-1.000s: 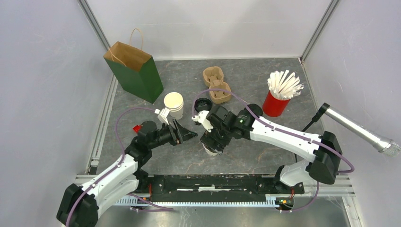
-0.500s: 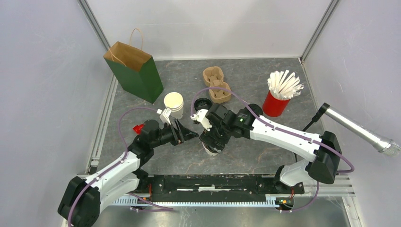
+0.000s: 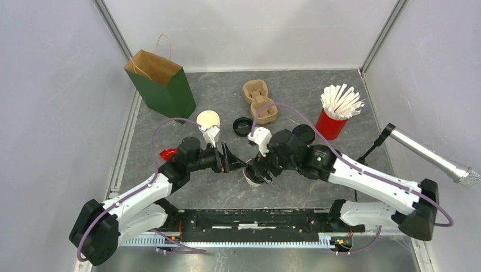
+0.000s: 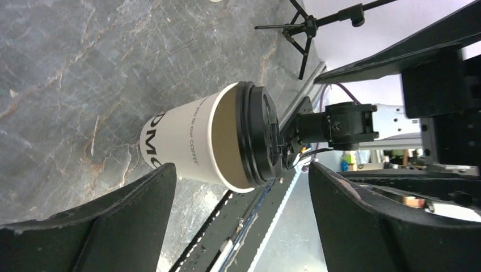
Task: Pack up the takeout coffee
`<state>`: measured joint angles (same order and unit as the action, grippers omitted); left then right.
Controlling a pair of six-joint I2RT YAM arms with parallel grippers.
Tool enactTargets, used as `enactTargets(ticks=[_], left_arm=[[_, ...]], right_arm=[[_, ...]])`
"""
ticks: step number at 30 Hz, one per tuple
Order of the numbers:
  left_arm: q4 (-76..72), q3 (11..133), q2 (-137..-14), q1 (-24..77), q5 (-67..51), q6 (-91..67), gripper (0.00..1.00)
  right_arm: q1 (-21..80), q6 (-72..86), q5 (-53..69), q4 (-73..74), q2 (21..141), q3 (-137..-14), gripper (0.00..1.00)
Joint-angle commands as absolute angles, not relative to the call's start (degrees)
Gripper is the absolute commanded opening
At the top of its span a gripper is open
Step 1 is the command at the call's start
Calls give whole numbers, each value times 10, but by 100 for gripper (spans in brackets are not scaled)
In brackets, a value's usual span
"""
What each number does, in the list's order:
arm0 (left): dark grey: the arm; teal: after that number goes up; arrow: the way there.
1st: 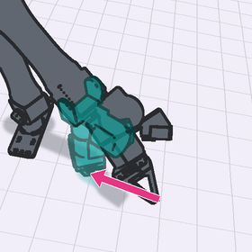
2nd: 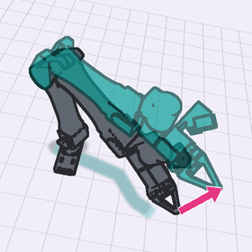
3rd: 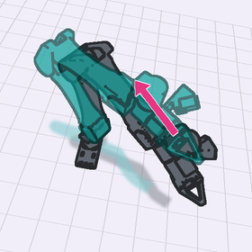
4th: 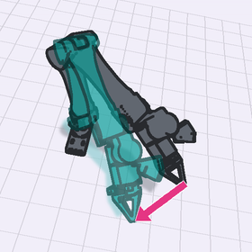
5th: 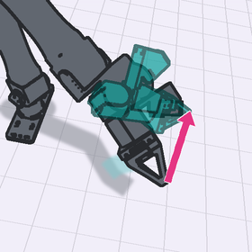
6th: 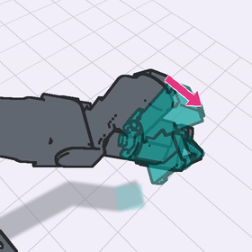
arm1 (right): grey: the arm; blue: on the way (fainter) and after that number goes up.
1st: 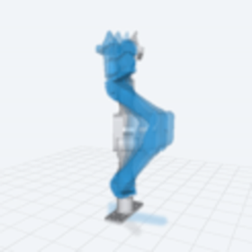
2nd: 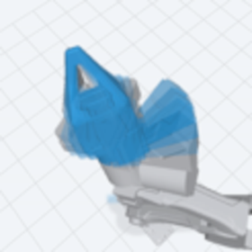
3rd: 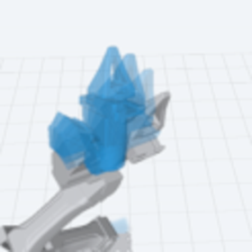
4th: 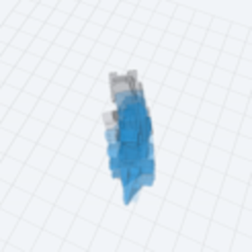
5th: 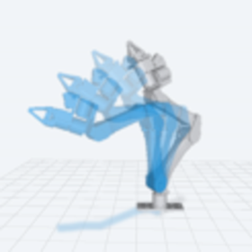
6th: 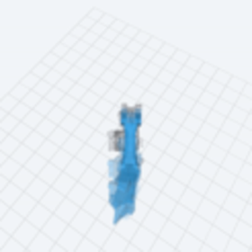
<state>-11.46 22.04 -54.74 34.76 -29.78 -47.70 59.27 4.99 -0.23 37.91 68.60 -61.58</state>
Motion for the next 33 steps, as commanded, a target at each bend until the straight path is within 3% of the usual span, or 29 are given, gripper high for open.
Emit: enactTargets(ticks=[1, 7, 18, 28, 33], left_arm=[[-71, 275, -569, 371, -262, -382, 92], [-55, 308, -599, 413, -221, -326, 96], [-19, 355, -653, 436, -190, -286, 97], [-6, 370, -681, 443, -175, -268, 95], [-4, 370, -681, 443, -167, -264, 89]], right_arm=[[595, 132, -33, 253, 610, -508, 81], [595, 163, -69, 191, 521, -428, 76], [595, 162, -59, 177, 477, -371, 80], [595, 154, -58, 177, 458, -357, 82], [595, 153, -58, 175, 452, -352, 82]])
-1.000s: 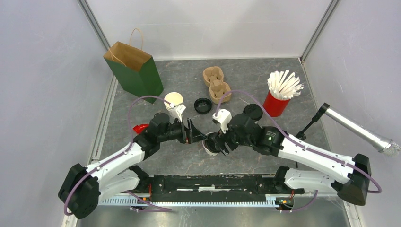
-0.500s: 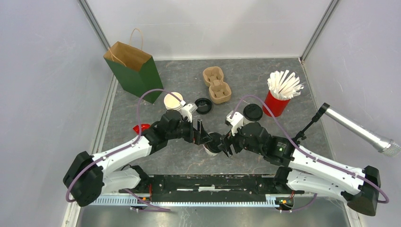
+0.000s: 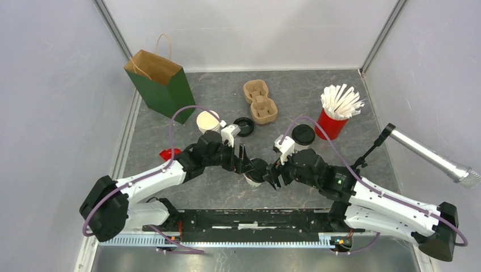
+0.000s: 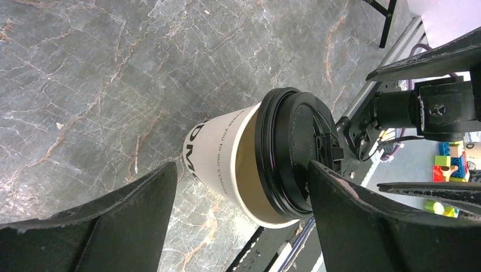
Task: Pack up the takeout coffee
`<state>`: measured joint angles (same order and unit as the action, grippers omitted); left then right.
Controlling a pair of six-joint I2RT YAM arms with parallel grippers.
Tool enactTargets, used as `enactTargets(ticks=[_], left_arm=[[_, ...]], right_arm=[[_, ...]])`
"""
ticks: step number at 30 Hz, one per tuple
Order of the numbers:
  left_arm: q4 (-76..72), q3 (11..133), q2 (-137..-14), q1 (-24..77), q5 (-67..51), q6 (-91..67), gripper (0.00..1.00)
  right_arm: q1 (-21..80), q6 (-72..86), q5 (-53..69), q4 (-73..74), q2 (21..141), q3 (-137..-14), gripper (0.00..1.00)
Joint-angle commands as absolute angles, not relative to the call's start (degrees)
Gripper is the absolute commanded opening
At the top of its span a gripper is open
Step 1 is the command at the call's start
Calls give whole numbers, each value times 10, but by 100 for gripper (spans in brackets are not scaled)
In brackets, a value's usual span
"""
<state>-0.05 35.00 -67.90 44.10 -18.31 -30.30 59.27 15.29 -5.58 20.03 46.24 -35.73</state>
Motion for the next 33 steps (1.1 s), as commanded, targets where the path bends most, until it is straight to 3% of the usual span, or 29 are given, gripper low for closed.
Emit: enactTargets(ticks=[1, 9, 16, 33], left_arm=[[-4, 370, -680, 443, -167, -265, 88], [-4, 371, -683, 443, -167, -264, 73], [13, 368, -673, 443, -171, -266, 72], [36, 357, -643, 443, -154, -264, 58]], right_arm=[[595, 152, -57, 174, 453, -350, 82], [595, 161, -48, 156, 461, -339, 81], [595, 160, -48, 141, 470, -336, 80], [595, 158, -33, 98, 488, -329, 76]])
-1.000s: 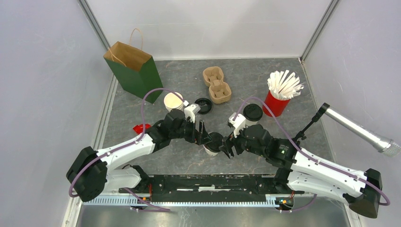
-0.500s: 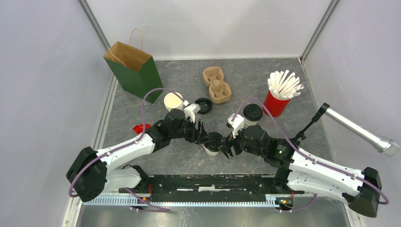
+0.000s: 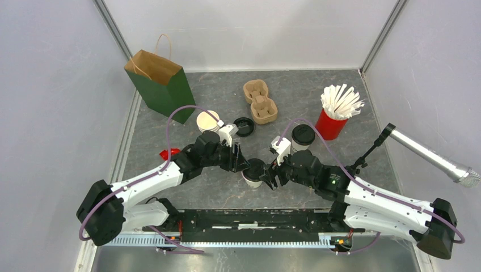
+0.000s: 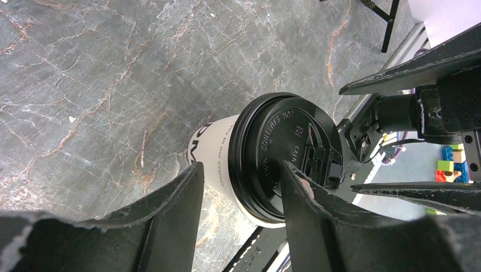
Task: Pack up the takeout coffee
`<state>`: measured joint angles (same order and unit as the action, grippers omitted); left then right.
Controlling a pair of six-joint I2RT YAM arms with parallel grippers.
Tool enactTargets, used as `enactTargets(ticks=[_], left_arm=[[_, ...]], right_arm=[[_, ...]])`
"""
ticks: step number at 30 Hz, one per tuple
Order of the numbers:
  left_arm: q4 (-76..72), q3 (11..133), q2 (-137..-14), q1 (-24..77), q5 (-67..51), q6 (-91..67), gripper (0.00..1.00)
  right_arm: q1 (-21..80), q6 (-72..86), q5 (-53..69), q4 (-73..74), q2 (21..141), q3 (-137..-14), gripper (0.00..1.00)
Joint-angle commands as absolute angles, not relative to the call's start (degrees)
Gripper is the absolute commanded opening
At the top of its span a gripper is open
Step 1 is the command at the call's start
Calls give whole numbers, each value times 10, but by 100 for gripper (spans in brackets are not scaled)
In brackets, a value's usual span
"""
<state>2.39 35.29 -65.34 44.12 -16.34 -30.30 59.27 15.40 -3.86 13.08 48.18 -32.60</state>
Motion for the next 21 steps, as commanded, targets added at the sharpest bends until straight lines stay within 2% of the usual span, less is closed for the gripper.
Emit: enactTargets(ticks=[1, 9, 11, 17, 21], left_arm=[[37, 359, -644, 443, -157, -264, 58], [64, 363, -633, 443, -162, -263, 59], [71, 362, -631, 442, -163, -263, 60], [73, 360, -627, 443, -172, -265, 72], [73, 370, -633, 443, -183, -265, 70]], right_arm=[[595, 157, -33, 98, 490, -330, 76], [595, 157, -27, 90, 500, -339, 75], [595, 158, -25, 89, 501, -345, 74], [595, 154, -23, 89, 505, -354, 73], [595, 151, -23, 85, 513, -358, 73]])
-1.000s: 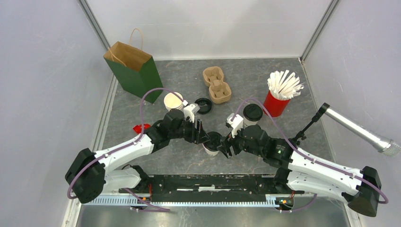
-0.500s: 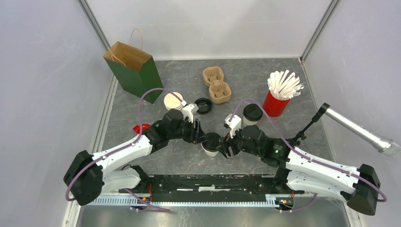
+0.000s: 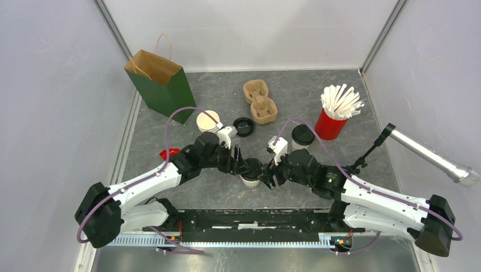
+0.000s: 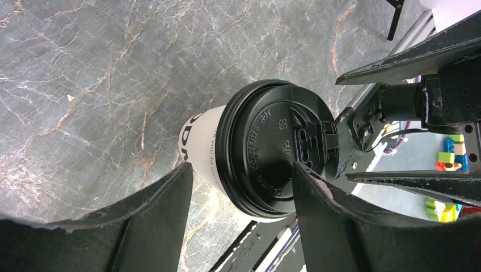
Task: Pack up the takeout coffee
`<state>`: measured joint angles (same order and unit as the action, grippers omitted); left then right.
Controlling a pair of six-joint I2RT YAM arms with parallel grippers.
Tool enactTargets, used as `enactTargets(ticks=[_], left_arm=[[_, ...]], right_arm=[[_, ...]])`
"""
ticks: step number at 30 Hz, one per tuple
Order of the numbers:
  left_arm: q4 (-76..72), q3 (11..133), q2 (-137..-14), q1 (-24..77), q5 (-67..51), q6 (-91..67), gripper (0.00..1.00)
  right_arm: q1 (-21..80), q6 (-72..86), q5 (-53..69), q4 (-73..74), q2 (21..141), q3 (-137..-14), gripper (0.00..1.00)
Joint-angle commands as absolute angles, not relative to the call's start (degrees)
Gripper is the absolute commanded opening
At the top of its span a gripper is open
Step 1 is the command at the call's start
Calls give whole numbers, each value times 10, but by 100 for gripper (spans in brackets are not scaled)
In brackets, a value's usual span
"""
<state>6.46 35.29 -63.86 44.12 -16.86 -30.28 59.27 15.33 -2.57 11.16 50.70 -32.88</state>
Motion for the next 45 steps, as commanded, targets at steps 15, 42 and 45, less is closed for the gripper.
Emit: enactTargets(ticks=[15, 42, 45], left_arm=[[122, 390, -605, 443, -157, -314, 85], [60, 312, -531, 437, -118, -388, 71], [63, 314, -523, 432, -106, -399, 66]], right_arm=[[595, 149, -20, 89, 519, -388, 73], [594, 161, 6, -28, 550, -376, 34], [594, 163, 18, -65, 540, -354, 29]])
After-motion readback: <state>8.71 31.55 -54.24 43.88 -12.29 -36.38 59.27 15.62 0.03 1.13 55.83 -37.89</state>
